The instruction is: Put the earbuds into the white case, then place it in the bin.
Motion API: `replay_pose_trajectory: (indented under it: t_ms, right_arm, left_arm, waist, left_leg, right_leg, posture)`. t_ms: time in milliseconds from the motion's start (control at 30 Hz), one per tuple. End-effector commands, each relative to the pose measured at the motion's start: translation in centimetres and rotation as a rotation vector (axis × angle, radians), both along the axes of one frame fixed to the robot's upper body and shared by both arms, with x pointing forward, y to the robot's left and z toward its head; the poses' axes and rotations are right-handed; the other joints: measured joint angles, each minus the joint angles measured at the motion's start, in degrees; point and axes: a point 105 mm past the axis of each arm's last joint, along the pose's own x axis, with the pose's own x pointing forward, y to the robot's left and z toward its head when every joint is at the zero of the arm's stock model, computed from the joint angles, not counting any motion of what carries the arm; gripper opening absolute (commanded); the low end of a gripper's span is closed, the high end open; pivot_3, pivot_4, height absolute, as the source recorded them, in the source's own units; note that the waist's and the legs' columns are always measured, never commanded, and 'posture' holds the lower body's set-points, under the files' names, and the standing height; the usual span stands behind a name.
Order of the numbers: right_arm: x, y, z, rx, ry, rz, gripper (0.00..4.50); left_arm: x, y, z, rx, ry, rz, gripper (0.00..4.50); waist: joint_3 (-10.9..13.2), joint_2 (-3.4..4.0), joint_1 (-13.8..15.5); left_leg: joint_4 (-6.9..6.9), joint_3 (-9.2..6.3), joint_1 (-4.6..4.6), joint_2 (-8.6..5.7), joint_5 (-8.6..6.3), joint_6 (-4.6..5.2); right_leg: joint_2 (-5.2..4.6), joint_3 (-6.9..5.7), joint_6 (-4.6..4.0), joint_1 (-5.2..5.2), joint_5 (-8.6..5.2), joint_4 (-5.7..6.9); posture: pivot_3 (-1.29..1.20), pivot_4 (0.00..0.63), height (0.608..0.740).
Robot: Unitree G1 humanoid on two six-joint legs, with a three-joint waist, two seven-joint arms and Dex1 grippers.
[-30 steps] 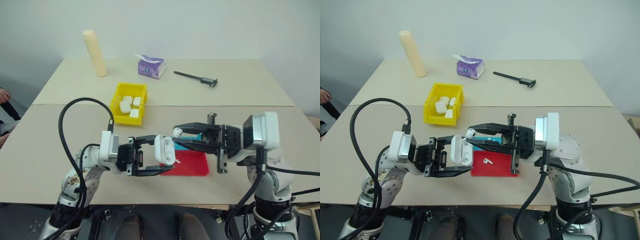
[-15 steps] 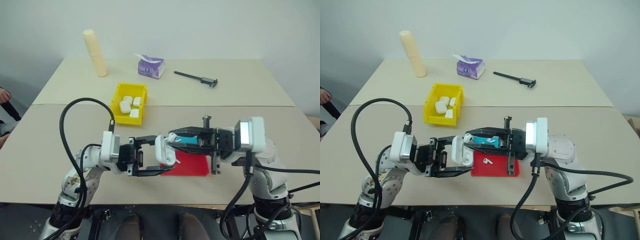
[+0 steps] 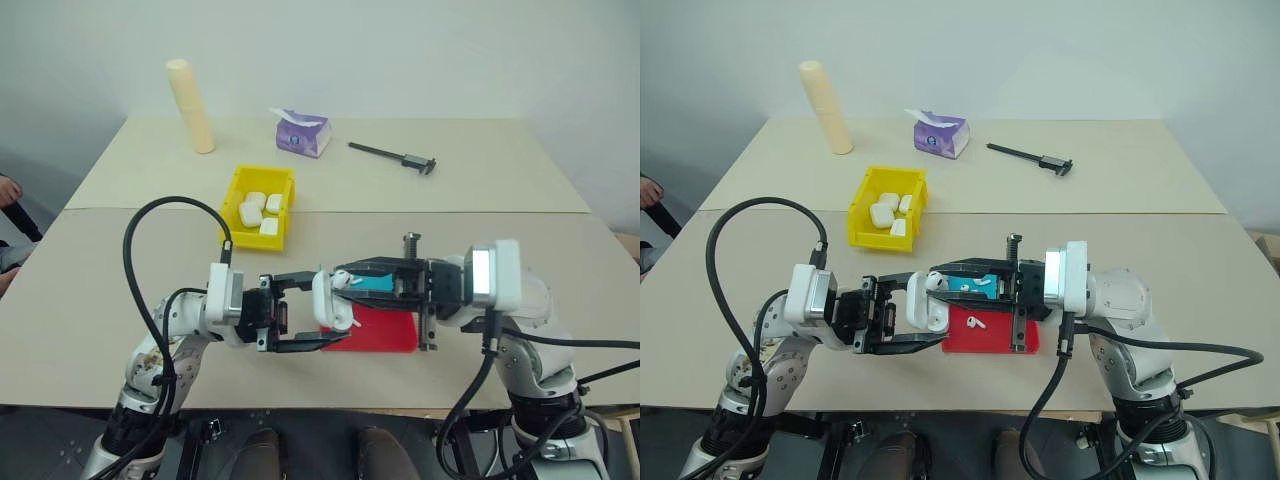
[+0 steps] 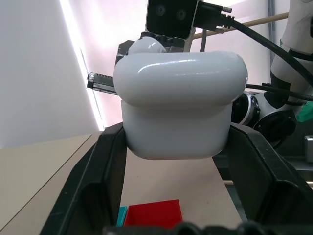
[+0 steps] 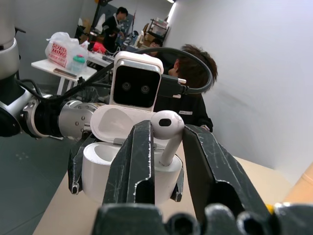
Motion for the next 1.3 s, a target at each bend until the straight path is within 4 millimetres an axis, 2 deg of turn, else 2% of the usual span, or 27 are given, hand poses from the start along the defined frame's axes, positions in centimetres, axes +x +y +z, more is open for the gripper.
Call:
replay_pose_trajectory:
  t_ms: [33, 400, 533, 600, 667, 733, 833, 933, 1067, 1300]
  right_arm:
    - [-0.2, 0.3, -0.5, -0.051, -0.041, 0.007, 1.87]
    - [-1.0, -0.4, -1.0, -0.131, -0.079, 0.046, 1.87]
    - [-0.5, -1.5, 0.2, -0.150, -0.103, 0.016, 1.87]
    - [0.4, -2.1, 0.9, -0.209, -0.071, -0.037, 1.87]
    - [1.9, -2.7, 0.6, -0.361, -0.027, -0.113, 1.87]
    - [3.6, -3.4, 0.0, -0.562, 0.118, -0.181, 1.87]
    - [5.7, -4.3, -0.5, -0.772, 0.141, -0.281, 1.87]
    - [7.2, -4.4, -1.0, -0.940, 0.106, -0.306, 1.87]
    - [9.2, -3.4, -2.2, -1.128, 0.034, -0.306, 1.87]
    - [12.6, -1.4, -5.0, -1.313, -0.102, -0.281, 1.87]
  left_arm:
    - [-0.4, -0.4, 1.3, -0.037, -0.066, -0.028, 2.75]
    - [0.1, -0.4, 1.0, -0.038, -0.057, -0.006, 2.75]
    - [0.8, 0.4, 0.0, -0.004, -0.054, 0.052, 2.75]
    - [1.3, 1.3, -0.8, 0.028, -0.046, 0.100, 2.75]
    - [1.7, 2.3, -2.0, 0.071, -0.042, 0.147, 2.75]
    - [1.8, 3.6, -3.8, 0.146, -0.020, 0.205, 2.75]
    - [0.8, 5.1, -5.5, 0.210, 0.007, 0.234, 2.75]
    - [0.0, 5.9, -6.4, 0.234, 0.028, 0.272, 2.75]
    - [-0.3, 6.0, -7.6, 0.256, 0.027, 0.335, 2.75]
    - [-0.6, 4.3, -8.3, 0.223, 0.017, 0.393, 2.75]
  waist:
    - [0.00, 0.00, 0.00]
    - [0.00, 0.00, 0.04]
    - [0.00, -0.01, 0.04]
    - [0.01, -0.01, -0.07]
    - [0.01, 0.00, -0.20]
    - [0.02, 0.03, -0.36]
    - [0.03, 0.02, -0.46]
    - [0.03, 0.02, -0.24]
    - [0.03, 0.03, -0.08]
    - [0.03, 0.03, 0.01]
  left_leg:
    - [0.00, 0.00, 0.00, 0.00, 0.00, 0.00]
    - [0.00, 0.00, -0.01, 0.00, 0.00, 0.00]
    - [0.00, 0.00, 0.00, 0.00, 0.00, 0.00]
    - [0.00, 0.00, 0.01, 0.00, 0.00, 0.00]
    - [0.00, 0.02, 0.03, 0.01, 0.00, 0.00]
    - [-0.04, 0.03, 0.05, 0.02, 0.00, 0.00]
    - [-0.11, 0.09, 0.04, 0.06, 0.00, 0.01]
    - [-0.13, 0.10, -0.03, 0.06, -0.01, 0.01]
    - [-0.11, 0.17, -0.03, 0.04, -0.01, 0.01]
    - [-0.10, 0.40, -0.11, 0.03, -0.01, 0.01]
  right_leg:
    - [0.00, 0.00, 0.00, 0.00, 0.00, 0.01]
    - [0.00, 0.00, 0.00, 0.00, 0.00, -0.01]
    - [0.00, 0.00, 0.00, 0.01, 0.00, -0.02]
    - [0.00, 0.02, 0.00, 0.00, 0.00, 0.00]
    - [0.00, 0.04, -0.01, -0.02, 0.00, 0.01]
    - [0.00, 0.05, -0.02, -0.04, 0.00, 0.01]
    - [-0.02, 0.08, -0.08, -0.16, -0.01, -0.02]
    - [-0.06, 0.07, -0.10, -0.23, -0.02, -0.04]
    - [-0.10, 0.08, -0.10, -0.25, -0.02, -0.02]
    - [-0.09, 0.05, -0.09, -0.28, -0.01, -0.01]
  posture:
    - [0.00, 0.150, 0.740]
    - [0.00, 0.150, 0.740]
    - [0.00, 0.150, 0.740]
    - [0.00, 0.150, 0.740]
    - [0.00, 0.150, 0.740]
    - [0.00, 0.150, 0.740]
    - [0.00, 0.150, 0.740]
    - [0.00, 0.150, 0.740]
    - [0.00, 0.150, 0.740]
    - [0.00, 0.150, 0.740]
